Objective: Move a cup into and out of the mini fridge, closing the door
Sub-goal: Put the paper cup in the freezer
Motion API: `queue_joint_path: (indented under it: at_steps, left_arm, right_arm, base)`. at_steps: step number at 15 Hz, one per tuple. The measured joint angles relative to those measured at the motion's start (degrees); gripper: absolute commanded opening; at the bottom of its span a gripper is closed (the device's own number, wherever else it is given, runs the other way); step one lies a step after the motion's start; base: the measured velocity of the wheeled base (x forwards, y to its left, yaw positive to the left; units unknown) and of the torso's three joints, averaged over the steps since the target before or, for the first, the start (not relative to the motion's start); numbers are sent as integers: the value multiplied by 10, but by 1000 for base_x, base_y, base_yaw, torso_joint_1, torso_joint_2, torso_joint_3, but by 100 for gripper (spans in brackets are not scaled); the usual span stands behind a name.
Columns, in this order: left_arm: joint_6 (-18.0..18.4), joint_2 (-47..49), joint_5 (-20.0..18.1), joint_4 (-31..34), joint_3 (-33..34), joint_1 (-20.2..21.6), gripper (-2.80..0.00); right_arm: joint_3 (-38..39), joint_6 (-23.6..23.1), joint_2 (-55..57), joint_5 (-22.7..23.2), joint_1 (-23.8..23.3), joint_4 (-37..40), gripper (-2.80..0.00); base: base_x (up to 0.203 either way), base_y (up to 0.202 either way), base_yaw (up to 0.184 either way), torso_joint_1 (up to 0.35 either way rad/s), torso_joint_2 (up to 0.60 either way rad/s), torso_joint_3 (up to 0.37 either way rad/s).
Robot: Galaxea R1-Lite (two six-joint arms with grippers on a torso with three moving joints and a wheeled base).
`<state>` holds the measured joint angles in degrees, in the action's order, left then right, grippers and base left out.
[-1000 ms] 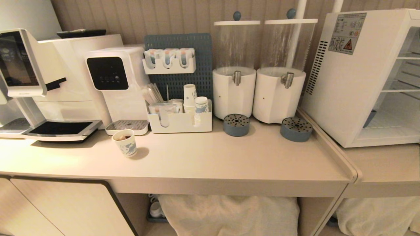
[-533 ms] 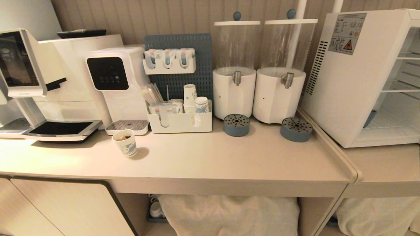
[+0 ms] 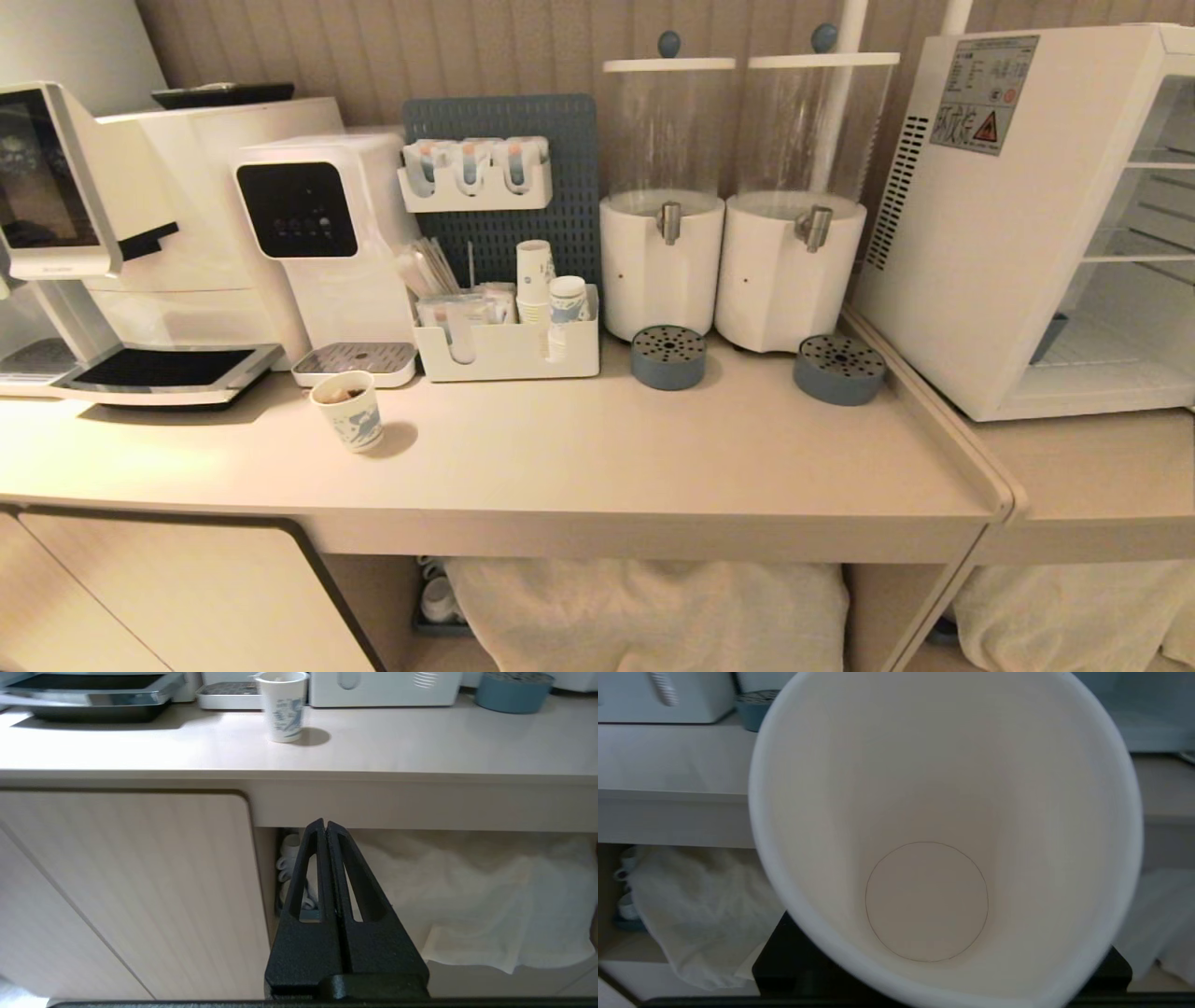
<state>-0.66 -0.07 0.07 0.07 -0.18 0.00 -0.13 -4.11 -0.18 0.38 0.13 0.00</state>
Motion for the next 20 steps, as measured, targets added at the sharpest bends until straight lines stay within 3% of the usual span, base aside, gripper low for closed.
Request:
queue_joint_path:
  at_steps: [20]
  left_arm:
    - [0, 0, 0, 0, 0, 1, -280]
  right_arm:
    - [0, 3, 0, 1, 0, -1, -280]
  base:
    - [0, -188, 1, 2, 1, 2]
